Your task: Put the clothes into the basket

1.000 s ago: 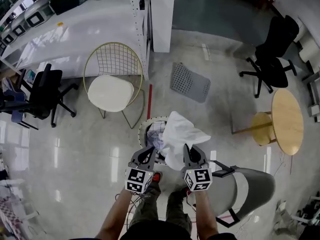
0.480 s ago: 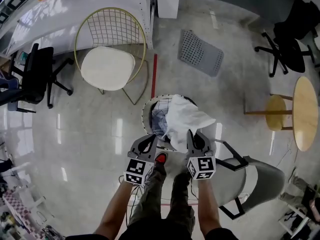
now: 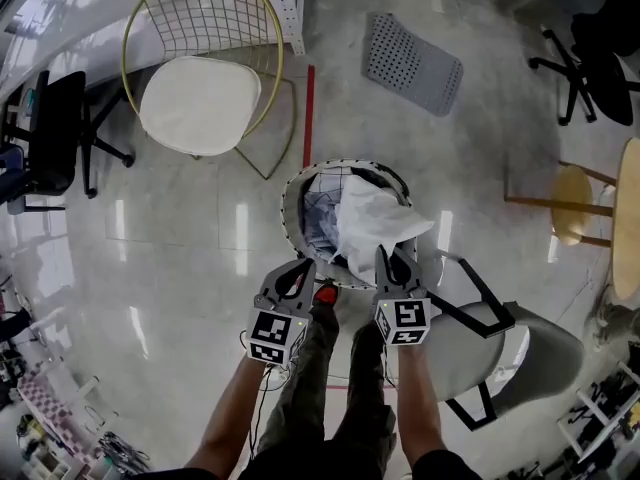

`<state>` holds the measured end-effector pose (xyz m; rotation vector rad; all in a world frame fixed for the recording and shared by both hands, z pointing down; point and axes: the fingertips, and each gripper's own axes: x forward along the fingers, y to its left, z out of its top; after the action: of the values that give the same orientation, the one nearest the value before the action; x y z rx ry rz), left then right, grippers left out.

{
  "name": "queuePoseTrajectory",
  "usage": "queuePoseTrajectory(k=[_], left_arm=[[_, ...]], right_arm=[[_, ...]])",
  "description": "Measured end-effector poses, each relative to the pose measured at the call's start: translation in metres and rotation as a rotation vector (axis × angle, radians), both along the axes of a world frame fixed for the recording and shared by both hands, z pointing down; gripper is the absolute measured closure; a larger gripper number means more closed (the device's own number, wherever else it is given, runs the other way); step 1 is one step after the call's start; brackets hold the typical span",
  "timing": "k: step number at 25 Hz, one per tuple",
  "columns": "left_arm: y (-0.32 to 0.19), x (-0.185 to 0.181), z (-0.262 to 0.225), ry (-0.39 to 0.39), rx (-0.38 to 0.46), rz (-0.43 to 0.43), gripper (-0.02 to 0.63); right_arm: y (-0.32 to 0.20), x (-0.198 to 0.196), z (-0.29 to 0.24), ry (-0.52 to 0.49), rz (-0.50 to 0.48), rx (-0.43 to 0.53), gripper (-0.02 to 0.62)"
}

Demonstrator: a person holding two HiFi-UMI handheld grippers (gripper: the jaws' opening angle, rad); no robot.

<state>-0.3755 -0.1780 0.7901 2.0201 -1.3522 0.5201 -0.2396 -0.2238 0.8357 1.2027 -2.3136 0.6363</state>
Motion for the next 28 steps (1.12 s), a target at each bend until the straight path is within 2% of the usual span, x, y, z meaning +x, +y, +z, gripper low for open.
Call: queuePoseTrajectory(k=[4,5,7,8,15,21,28], left_arm=[[0.001,-0.001,0.006,-0.002,-0.012,-0.005,0.600],[0.000,-0.002,0.006,-0.005,-0.013,-0.005,0.600],[-0.002,-0.002,0.003,-0.007,-0.012,-0.011,0.600],[-0.004,-0.001,0.001,-0.005,-0.010,-0.015,0.600],[-0.008,0.011,-0.018,-0.008,0.027,-0.024,0.600],[0.000,0.026,-0.042,-0.010,0.055,-0.024,0.600],[-0.005,0.043,-0.095,-0.017,0.145,0.001,0.600]], right_arm=[[0.009,-0.004,0.015,0.002,-0.023,-0.039,0.555],[0.013,-0.006,0.018,-0.008,-0.027,-0.062,0.530],[0.020,-0.009,0.021,-0.031,-0.038,-0.100,0.391],[0.022,-0.009,0.020,-0.034,-0.042,-0.104,0.380],[0.019,0.000,-0.003,-0.040,-0.041,-0.064,0.371],[0.013,0.007,-0.045,-0.059,-0.044,0.003,0.371],[0.013,0.019,-0.102,-0.062,-0.033,0.087,0.373]])
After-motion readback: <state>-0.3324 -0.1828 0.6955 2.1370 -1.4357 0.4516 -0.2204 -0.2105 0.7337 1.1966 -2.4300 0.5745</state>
